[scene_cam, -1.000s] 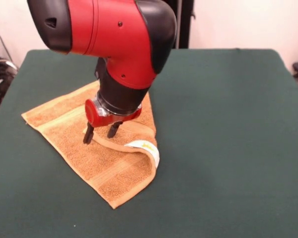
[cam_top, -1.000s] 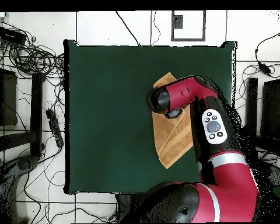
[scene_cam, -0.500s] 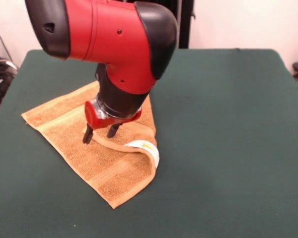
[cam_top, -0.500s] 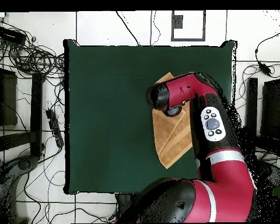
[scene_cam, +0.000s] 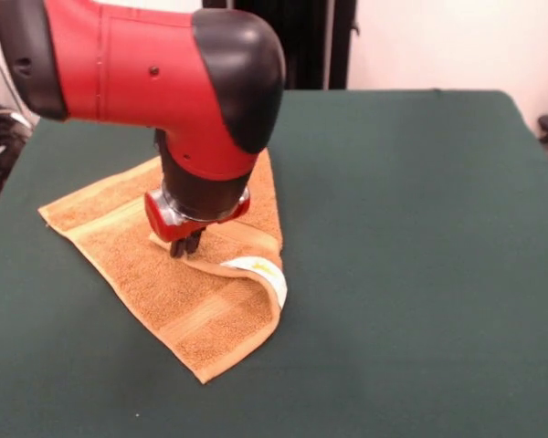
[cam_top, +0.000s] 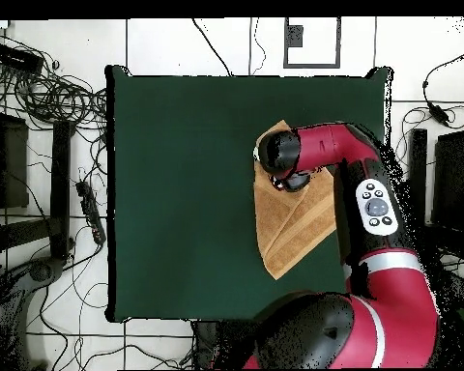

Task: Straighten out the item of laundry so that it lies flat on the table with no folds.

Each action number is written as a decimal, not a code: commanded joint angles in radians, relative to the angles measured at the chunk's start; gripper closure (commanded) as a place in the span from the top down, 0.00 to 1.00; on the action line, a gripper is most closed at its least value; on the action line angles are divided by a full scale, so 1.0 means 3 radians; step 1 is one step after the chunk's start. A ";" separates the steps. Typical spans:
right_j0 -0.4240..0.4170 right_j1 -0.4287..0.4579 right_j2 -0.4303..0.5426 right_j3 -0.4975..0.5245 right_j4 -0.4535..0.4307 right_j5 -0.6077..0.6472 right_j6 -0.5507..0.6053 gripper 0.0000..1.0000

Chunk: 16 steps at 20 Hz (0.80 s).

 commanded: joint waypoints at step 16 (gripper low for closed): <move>-0.0059 0.0361 0.0073 0.0348 0.0119 0.0126 -0.1183 0.00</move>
